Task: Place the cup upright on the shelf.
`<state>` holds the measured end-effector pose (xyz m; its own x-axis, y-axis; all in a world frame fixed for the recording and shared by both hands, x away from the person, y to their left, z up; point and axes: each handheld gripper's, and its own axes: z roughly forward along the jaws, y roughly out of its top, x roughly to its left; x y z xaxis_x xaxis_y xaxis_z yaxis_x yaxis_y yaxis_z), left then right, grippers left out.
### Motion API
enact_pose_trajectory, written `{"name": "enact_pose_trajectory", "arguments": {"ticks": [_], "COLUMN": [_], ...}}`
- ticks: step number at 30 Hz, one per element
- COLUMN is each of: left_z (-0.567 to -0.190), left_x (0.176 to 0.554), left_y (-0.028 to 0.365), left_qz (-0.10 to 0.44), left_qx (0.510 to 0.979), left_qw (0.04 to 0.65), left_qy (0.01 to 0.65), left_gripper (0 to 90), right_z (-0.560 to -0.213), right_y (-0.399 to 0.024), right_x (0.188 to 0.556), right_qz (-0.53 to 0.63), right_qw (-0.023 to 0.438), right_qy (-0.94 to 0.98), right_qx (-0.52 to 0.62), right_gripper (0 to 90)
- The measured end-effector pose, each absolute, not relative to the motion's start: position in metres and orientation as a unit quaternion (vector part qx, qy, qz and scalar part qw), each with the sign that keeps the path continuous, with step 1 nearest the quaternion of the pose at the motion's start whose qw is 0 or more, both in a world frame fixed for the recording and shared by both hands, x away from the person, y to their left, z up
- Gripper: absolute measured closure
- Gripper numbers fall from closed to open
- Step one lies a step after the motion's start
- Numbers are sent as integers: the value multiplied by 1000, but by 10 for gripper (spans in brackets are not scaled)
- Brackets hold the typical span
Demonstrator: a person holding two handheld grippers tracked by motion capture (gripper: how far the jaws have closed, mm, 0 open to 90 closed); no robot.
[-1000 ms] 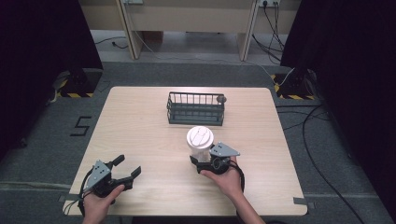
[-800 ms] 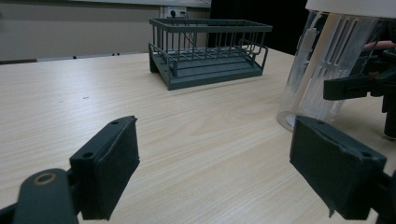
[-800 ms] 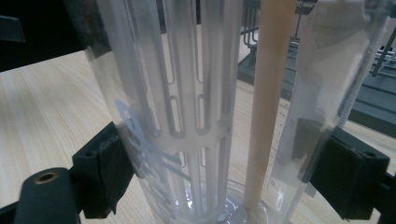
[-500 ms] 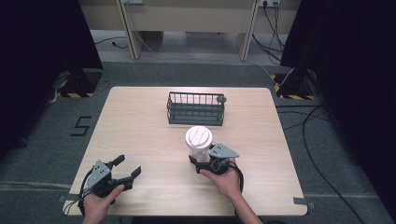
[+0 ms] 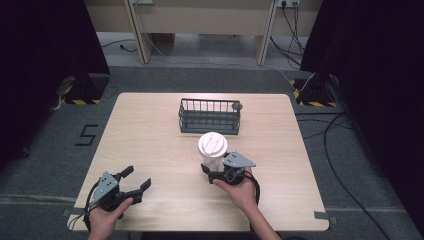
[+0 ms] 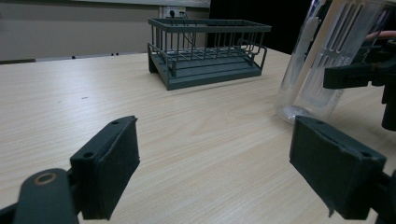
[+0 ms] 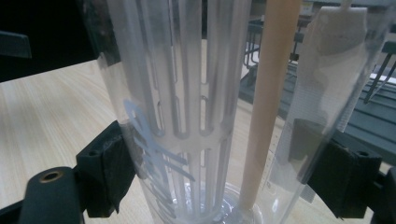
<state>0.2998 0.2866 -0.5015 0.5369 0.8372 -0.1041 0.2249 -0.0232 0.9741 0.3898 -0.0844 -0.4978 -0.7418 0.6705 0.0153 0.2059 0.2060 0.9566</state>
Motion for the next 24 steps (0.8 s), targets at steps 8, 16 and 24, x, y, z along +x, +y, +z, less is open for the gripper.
{"name": "enact_pose_trajectory", "arguments": {"ticks": [8,16,24], "left_z": [-501,-501,-501], "left_x": [300,300,300], "left_y": [287,287,287], "left_qz": [267,267,267], "left_qx": [664,664,663], "left_qw": [573,573,574], "left_qy": [400,400,400], "left_gripper": [152,152,152], "right_z": [-492,-486,-478], "right_y": [-88,-91,-94], "right_x": [394,399,406], "right_qz": [555,554,555], "right_qw": [217,226,232], "right_qy": [745,740,735], "right_qx": [300,305,312], "right_gripper": [183,183,184]}}
